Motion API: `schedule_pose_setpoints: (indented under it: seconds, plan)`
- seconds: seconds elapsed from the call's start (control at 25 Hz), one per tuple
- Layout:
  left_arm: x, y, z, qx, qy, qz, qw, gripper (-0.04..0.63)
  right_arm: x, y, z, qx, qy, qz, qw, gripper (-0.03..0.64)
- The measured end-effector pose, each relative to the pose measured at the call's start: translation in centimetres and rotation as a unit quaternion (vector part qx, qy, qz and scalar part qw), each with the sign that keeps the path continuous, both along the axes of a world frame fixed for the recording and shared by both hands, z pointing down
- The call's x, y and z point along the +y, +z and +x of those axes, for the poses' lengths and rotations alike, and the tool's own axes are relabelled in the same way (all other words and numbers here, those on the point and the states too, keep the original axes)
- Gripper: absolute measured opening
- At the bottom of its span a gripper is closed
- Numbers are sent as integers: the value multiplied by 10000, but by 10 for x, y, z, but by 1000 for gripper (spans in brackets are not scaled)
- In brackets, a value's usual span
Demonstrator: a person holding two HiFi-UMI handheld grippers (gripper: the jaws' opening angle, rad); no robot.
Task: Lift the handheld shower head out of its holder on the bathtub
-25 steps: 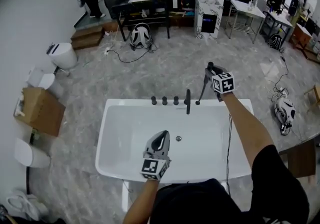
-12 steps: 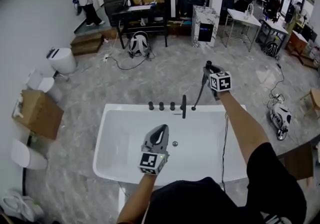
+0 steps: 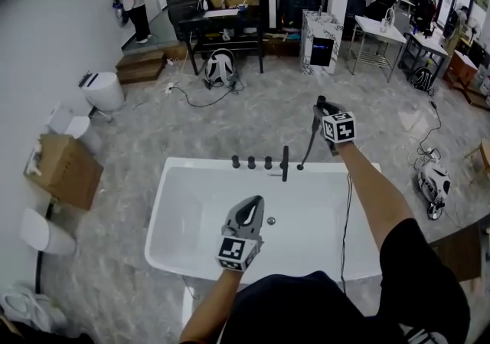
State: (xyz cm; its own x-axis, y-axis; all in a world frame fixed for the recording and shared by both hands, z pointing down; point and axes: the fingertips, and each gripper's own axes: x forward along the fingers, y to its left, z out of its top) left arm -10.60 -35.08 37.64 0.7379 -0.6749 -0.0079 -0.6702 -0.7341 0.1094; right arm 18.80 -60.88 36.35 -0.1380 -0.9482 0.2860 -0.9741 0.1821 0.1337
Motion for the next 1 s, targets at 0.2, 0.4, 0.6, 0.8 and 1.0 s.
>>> schedule_pose_setpoints:
  seconds: [0.2, 0.4, 0.6, 0.8, 1.0]
  plan:
    - [9, 5, -2, 6, -135, -24, 9999, 8, -2, 2, 0, 14, -75, -7, 10000, 118]
    - [17, 7, -1, -8, -278, -30, 9996, 7, 0, -1, 3, -193, -49, 34, 9998, 118]
    - [24, 9, 4, 4, -435, -71, 9990, 8, -1, -3, 7, -97, -199, 51, 9997, 119]
    - [37, 19, 6, -23, -562, -186, 9982, 8, 3, 3, 14, -67, -243, -3, 9997, 118]
    - [40, 21, 5, -28, -657, -196, 9976, 8, 2, 8, 19, -26, -270, -104, 9996, 120]
